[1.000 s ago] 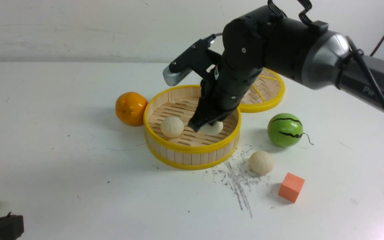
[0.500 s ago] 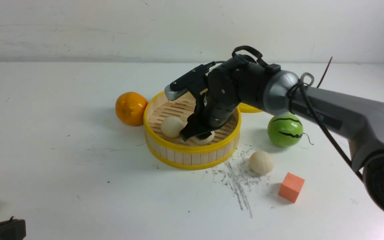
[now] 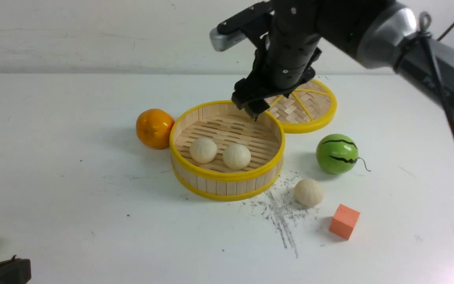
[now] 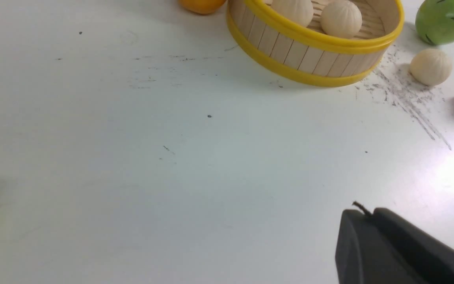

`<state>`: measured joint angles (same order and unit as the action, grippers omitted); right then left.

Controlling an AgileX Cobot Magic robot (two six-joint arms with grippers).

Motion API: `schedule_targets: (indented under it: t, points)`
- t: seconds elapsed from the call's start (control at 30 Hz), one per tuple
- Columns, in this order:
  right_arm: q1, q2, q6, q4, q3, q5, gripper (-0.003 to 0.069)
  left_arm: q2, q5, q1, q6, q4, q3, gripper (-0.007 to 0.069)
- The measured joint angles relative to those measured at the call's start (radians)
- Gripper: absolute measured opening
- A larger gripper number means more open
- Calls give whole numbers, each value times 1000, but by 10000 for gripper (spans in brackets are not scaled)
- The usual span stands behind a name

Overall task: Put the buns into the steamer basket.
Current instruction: Use the right arm to grab a steamed stuffed bun

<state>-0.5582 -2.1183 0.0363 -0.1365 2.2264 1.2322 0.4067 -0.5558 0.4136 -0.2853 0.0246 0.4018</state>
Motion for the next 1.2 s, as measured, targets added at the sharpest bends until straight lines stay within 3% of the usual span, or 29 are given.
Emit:
schedule_targets:
  t: [0.13, 0.43, 0.63, 1.03, 1.13, 1.2]
  points:
    - [48, 90, 0, 26, -129, 10, 538, 0, 1, 0, 0, 0, 0, 17]
    - [146, 163, -29, 111, -513, -3, 525, 0, 1, 0, 0, 0, 0, 19]
    - [147, 162, -36, 130, -711, -232, 525, 0, 1, 0, 0, 0, 0, 23]
    - [147, 123, -55, 130, -746, -464, 522, 0, 1, 0, 0, 0, 0, 31]
    - [147, 98, -56, 130, -746, -472, 493, 0, 0, 0, 0, 0, 0, 32]
    - [147, 85, -57, 123, -746, -474, 430, 0, 0, 0, 0, 0, 0, 36]
